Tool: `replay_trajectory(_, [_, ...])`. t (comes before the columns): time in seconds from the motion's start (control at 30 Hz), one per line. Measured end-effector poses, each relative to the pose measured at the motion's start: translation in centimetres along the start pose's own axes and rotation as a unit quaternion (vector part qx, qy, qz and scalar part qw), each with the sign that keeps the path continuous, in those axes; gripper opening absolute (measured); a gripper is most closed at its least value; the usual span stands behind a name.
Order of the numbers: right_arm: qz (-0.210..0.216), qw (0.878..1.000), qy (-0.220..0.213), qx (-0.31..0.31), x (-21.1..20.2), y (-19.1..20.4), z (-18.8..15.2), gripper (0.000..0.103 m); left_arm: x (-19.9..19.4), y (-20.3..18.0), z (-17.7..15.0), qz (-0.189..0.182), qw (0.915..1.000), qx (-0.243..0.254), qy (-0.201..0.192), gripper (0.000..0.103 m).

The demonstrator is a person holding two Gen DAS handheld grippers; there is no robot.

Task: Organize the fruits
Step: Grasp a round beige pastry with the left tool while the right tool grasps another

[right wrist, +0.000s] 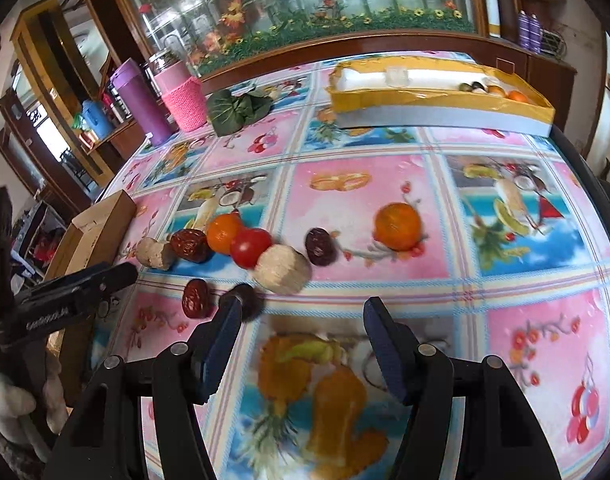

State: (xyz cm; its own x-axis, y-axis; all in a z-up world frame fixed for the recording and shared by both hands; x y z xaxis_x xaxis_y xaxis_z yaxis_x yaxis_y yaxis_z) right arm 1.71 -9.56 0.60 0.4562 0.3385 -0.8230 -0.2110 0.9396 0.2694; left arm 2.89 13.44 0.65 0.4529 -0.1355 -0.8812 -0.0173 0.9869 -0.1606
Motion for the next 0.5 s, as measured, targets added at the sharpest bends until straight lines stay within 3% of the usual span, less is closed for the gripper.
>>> replay_trajectory(0.13, [-0.009, 1.0, -0.001, -0.012, 1.3, 1.0, 1.1, 0.068, 1.0, -0.2, 1.0, -0.008, 0.9999, -0.012, 0.002, 0.064])
replay_trajectory(0.2, [-0.009, 1.0, 0.005, -0.014, 2.1, 1.1, 1.5, 0.068, 1.4, -0.8, 0.9, -0.03, 0.9995, 0.002, 0.012, 0.058])
replay_trajectory(0.27, [-0.009, 1.0, 0.01, -0.016, 2.7, 1.2, 1.6, 0.062, 1.7, -1.4, 0.6, -0.046, 0.9986, 0.02, 0.019, 0.049])
replay_trajectory(0.3, [-0.005, 1.0, 0.013, -0.019, 3.0, 1.3, 1.6, 0.054, 1.6, -1.8, 0.3, -0.041, 0.9984, 0.035, 0.019, 0.046])
replay_trajectory(0.37, [0.011, 1.0, 0.014, -0.02, 2.8, 1.3, 1.5, 0.044, 1.5, -2.3, -0.4, -0.065, 0.9957, 0.054, 0.039, 0.007])
replay_trajectory(0.43, [0.011, 1.0, 0.012, -0.024, 2.3, 1.2, 1.4, 0.033, 1.6, -2.3, -1.0, -0.08, 0.9934, 0.053, 0.062, 0.006])
replay_trajectory(0.5, [0.005, 1.0, 0.011, -0.026, 1.8, 0.9, 1.1, 0.033, 1.1, -1.9, -1.2, -0.077, 0.994, 0.048, 0.061, 0.006])
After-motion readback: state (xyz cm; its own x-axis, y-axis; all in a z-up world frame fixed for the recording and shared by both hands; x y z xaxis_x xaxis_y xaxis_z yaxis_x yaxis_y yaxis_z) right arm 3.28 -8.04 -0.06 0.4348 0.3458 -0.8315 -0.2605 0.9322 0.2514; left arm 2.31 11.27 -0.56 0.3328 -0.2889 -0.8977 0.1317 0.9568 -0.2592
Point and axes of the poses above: each gripper's, at about its wrist camera, not at the fingertips, and x roughly the way its jaws point, y to its left, z to its top, the point moved 3 cm from there along x, roughly the way its jaws point, and after that the axes turned 7 degrees about y, right-handed, at the moved point
